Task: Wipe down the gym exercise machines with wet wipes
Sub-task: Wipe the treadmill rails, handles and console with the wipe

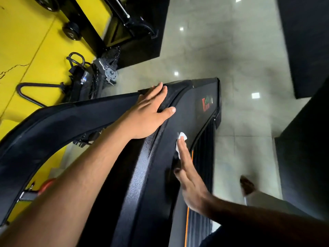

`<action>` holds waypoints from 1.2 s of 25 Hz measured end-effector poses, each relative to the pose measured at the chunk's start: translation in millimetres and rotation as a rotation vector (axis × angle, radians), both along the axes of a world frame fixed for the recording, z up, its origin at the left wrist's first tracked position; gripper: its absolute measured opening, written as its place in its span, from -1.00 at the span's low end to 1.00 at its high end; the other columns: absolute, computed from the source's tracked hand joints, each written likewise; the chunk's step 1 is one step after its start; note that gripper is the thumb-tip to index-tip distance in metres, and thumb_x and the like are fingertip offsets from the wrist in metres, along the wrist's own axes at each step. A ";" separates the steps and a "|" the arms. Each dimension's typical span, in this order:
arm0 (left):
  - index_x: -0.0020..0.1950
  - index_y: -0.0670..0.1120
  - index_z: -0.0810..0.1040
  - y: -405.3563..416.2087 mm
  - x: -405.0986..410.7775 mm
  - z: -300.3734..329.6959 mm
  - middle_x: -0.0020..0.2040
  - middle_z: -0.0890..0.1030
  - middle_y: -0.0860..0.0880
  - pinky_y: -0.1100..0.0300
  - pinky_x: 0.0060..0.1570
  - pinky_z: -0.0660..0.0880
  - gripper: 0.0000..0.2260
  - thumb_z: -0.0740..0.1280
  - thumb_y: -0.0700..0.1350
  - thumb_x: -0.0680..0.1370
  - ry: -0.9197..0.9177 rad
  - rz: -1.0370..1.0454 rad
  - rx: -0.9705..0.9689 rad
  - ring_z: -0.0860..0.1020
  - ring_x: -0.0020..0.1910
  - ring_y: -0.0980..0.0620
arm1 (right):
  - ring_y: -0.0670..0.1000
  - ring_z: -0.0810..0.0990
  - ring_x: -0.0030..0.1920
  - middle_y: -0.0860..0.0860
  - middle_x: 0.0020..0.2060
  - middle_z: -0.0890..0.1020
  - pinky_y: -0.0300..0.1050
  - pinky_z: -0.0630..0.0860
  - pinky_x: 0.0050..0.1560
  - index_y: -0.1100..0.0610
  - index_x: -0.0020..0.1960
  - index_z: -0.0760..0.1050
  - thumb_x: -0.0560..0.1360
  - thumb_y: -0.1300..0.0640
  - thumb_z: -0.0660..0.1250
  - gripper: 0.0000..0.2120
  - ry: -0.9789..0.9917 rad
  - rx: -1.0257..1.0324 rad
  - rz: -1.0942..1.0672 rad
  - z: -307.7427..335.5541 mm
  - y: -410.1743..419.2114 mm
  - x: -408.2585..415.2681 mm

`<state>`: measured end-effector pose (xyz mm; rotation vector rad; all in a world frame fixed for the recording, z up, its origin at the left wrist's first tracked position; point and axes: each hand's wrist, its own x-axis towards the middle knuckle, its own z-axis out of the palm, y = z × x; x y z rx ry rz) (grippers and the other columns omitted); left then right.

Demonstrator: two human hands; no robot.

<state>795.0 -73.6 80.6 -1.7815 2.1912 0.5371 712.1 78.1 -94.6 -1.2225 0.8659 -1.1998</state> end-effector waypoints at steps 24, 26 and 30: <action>0.71 0.03 -0.01 -27.2 -14.1 -11.0 0.70 -0.12 0.16 0.22 0.55 -0.20 -0.42 0.09 0.14 0.74 -0.056 -0.011 0.002 -0.19 0.64 0.23 | -0.16 0.63 -0.06 0.01 -0.02 0.63 -0.18 0.63 0.00 0.11 0.09 0.61 0.58 0.27 0.38 -0.87 0.066 0.133 -0.515 -44.2 -197.2 -38.7; 0.71 0.03 -0.01 -27.2 -14.7 -10.7 0.70 -0.11 0.16 0.23 0.55 -0.20 -0.41 0.09 0.14 0.74 -0.063 -0.013 0.002 -0.18 0.64 0.23 | -0.15 0.60 -0.21 -0.07 -0.18 0.65 -0.15 0.55 -0.13 0.04 -0.03 0.55 0.57 0.19 0.40 -0.93 0.160 0.227 -0.521 -49.5 -224.1 -50.2; 0.71 0.03 -0.02 -27.5 -13.2 -10.7 0.70 -0.11 0.17 0.17 0.60 -0.20 -0.42 0.09 0.13 0.74 -0.076 -0.013 0.008 -0.19 0.64 0.23 | -0.06 0.63 -0.19 -0.02 -0.18 0.66 -0.17 0.55 -0.09 0.02 -0.04 0.52 0.58 0.21 0.36 -0.90 0.186 0.212 -0.405 -42.5 -210.8 -53.7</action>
